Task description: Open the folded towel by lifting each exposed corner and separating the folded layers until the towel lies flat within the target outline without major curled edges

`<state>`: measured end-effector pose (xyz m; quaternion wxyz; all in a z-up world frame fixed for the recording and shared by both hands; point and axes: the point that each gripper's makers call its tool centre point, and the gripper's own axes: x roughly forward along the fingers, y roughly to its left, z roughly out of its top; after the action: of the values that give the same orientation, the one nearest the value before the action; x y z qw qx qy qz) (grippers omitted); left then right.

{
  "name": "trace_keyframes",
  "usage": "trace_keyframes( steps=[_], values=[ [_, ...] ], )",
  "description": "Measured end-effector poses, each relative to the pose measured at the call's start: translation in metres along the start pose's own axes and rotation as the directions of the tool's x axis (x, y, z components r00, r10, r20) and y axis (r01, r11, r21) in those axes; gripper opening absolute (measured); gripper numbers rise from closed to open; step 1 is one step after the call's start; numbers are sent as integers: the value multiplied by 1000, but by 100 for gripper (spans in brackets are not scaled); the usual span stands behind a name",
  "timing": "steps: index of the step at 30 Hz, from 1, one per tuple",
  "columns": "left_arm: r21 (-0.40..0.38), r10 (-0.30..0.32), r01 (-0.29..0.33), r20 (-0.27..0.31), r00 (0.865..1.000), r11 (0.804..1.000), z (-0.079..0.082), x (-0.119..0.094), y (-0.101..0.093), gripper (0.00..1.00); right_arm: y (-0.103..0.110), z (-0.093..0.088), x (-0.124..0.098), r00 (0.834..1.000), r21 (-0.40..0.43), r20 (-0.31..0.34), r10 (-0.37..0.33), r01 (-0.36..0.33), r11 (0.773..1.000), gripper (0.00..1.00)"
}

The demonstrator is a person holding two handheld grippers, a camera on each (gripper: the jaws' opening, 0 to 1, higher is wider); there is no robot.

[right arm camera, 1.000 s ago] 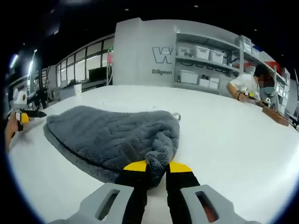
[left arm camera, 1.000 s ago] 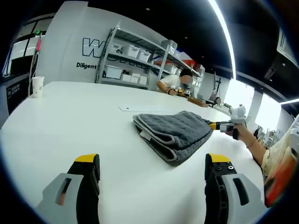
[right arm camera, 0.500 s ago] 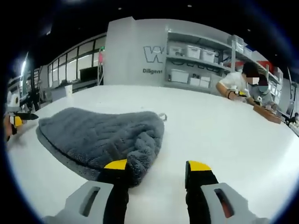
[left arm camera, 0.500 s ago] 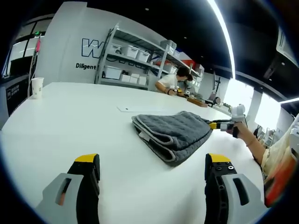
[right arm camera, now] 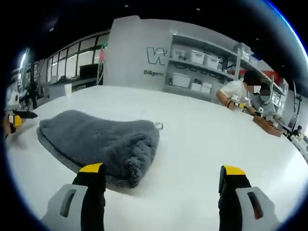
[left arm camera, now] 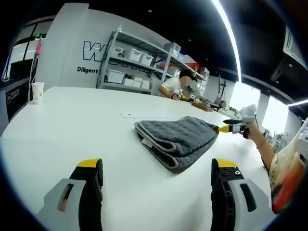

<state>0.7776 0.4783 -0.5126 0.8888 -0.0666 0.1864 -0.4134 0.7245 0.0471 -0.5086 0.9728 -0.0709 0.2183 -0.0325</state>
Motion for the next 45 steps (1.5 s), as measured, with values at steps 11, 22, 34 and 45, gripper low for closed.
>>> trace_keyframes(
  steps=[11,22,34,45],
  values=[
    [1,-4,4,6,1000,1000,3,0,1,92,43,7,-3,994,-131,-41,98,-103,986,99],
    [35,-23,24,-27,999,999,-3,4,-6,96,123,30,9,966,-320,-64,252,-259,911,99],
    [57,-30,32,-32,999,998,-2,3,-9,99,238,68,12,879,-445,-8,477,-431,785,90],
    [88,-43,48,-58,997,995,-4,3,-15,99,324,77,16,802,-520,-38,597,-526,673,68]
  ],
)
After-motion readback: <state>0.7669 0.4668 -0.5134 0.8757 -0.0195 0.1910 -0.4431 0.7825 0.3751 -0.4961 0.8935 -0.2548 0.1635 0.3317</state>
